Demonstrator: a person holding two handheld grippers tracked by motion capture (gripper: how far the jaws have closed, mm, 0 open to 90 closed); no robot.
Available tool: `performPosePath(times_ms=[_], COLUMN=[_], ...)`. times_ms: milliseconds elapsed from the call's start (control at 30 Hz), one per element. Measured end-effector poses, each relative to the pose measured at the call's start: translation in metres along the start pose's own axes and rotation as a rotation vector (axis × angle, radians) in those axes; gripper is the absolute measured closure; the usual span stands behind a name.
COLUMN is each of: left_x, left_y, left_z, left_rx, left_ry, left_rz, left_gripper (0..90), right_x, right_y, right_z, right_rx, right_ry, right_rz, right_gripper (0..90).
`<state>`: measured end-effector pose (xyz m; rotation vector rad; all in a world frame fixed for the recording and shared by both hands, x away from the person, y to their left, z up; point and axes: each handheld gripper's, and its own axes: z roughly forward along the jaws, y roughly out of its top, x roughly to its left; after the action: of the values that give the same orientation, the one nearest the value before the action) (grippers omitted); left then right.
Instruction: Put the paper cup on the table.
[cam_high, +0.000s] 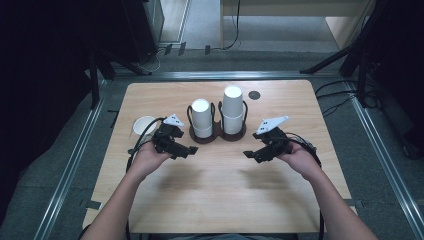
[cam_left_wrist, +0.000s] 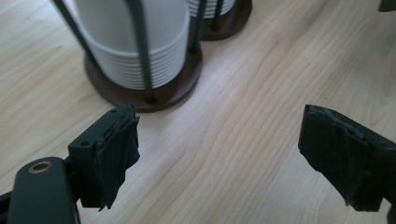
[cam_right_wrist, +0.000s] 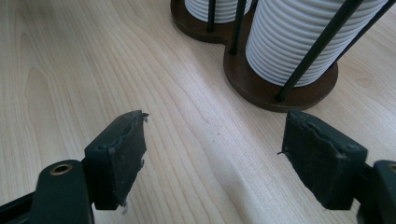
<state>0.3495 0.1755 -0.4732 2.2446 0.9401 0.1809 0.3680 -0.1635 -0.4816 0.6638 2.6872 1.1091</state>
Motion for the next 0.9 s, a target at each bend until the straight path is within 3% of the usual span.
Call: performPosePath(times_ms=[167,333,533,900], left_x=[-0.008,-0.015,-0.022,-0.039], left_y=[0.002,0.005,0.008,0.015], left_z=[0.011,0.018,0.023,0.033], left_rx=[0.008,0.007,-0.007,0.001], left_ry=[-0.012,-0.013,-0.027,-0.052], left_rz=[0.013,0.055,0.061,0.12], left_gripper=[10.8,10.7,10.7,10.8], right_x=[0.0,0.002,0.004,0.007], right_y=[0.0,0.0,0.001,0.001], right_z=[0.002,0.003,0.005,0.004], right_rx=[0.001,0.003,0.008,0.011], right_ry=[-0.005,-0.004,0.0,-0.002], right_rz=[0.009,0.006,-0.002,-0.007], right_gripper=[21.8,21.8,21.8,21.8])
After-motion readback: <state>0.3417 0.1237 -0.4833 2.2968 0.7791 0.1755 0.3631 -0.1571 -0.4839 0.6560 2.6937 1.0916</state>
